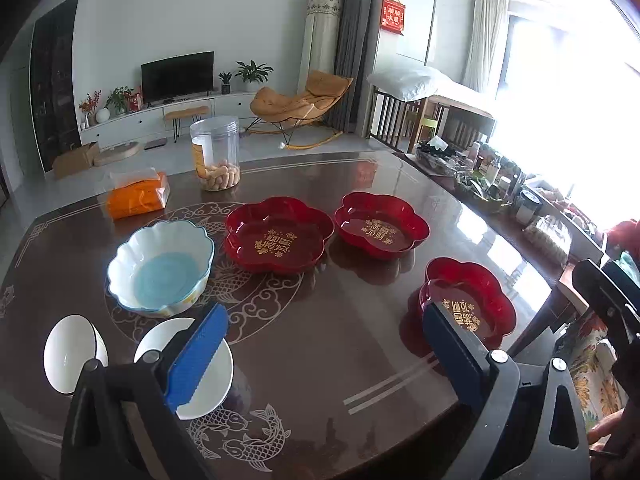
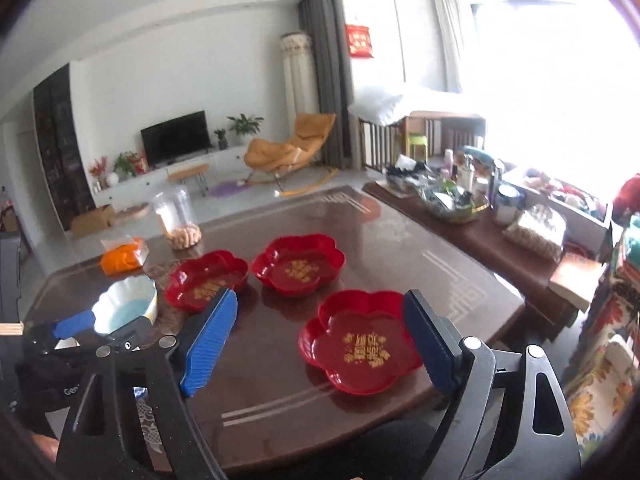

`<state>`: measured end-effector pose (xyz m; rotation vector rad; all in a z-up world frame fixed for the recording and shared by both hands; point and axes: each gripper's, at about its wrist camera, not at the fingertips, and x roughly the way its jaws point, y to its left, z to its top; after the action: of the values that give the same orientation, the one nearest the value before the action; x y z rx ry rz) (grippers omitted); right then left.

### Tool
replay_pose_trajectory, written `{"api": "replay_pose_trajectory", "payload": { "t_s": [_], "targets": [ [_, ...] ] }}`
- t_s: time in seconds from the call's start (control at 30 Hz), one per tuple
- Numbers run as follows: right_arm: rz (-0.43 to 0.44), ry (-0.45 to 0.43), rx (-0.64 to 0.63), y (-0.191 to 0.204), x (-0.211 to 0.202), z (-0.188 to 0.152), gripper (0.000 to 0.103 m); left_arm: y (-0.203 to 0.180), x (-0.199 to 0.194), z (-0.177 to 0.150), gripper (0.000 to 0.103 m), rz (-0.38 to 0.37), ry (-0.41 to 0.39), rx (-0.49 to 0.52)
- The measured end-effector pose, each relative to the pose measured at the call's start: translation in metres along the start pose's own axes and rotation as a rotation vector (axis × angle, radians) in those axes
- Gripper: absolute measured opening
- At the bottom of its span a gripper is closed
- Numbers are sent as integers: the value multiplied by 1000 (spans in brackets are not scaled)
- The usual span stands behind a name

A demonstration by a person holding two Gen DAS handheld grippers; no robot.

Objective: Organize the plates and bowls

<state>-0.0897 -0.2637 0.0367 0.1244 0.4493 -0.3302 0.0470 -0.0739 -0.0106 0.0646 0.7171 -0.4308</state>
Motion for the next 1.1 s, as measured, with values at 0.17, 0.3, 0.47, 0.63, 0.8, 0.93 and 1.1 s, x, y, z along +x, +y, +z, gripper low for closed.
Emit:
{"api": "replay_pose_trajectory", "payload": {
  "t_s": [0.17, 0.3, 0.47, 0.63, 0.8, 0.93, 1.1],
  "targets": [
    [68, -7, -12, 11, -13, -6, 87, -10, -14, -4, 98, 89, 7, 108],
    [61, -44, -26, 17, -28, -4, 87, -9, -30, -9, 98, 104, -6, 126],
    [69, -45, -46, 22, -39, -6, 87, -6, -45, -14, 98, 97, -15, 110],
    [87, -32, -55, 19, -54, -6, 87, 11, -38, -20, 98, -75, 105, 22],
    [52, -23, -33, 8, -62, 11, 87, 46, -60, -7, 98, -50, 12, -51],
    [87, -61, -32, 12, -65, 38, 87, 71, -73, 30, 98, -73, -58, -84],
    [158, -15, -48, 33, -44, 71, 87, 101, -47, 61, 98, -154, -83, -135]
  ]
}}
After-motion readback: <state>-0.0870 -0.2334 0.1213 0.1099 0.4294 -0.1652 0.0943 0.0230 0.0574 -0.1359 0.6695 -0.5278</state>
